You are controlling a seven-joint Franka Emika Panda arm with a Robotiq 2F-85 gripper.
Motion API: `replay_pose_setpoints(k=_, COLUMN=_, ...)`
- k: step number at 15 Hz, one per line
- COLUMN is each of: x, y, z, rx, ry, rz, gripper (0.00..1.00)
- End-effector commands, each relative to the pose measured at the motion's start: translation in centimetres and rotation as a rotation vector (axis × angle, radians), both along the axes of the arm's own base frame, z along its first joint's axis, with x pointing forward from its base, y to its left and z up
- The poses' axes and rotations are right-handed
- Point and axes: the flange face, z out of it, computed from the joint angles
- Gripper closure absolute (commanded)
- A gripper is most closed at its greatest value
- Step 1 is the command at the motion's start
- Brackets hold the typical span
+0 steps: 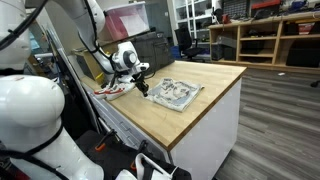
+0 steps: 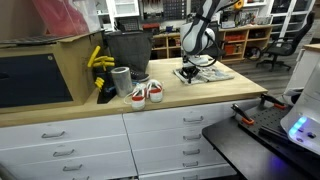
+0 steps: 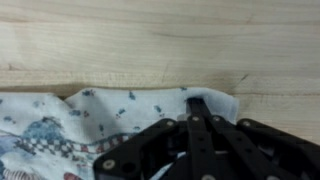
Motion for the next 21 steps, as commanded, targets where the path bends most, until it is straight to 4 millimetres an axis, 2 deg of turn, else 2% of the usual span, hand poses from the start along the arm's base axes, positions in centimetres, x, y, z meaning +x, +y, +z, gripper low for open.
replay_pose_setpoints(k=1, x=-2.4, y=1.0, z=-0.3, rx=0.006, ry=0.097, rz=0.043, gripper=1.0)
replay_pose_setpoints(k=8, x=-6.5, y=4.3, z=0.4, rx=0.033, ry=0.249, rz=0.131, gripper=1.0)
replay_pose_setpoints(k=12, x=-6.7, y=3.8, z=1.5, rx=0.054, ry=0.264, rz=0.133, gripper=1.0)
replay_pose_setpoints(k=13, x=-6.4, y=3.1, z=2.0, rx=0.06, ry=0.259, rz=0.129, gripper=0.74)
replay_pose_setpoints(k=15, x=-5.0, y=1.1, z=3.3, rx=0.071, ry=0.231, rz=0.112, gripper=0.66)
replay_pose_setpoints(k=19, x=-0.5, y=-4.9, z=6.2, rx=0.08, ry=0.173, rz=0.003, gripper=0.35)
replay_pose_setpoints(k=21, x=2.0, y=-7.9, z=6.6, rx=0.057, ry=0.149, rz=-0.057, gripper=0.2)
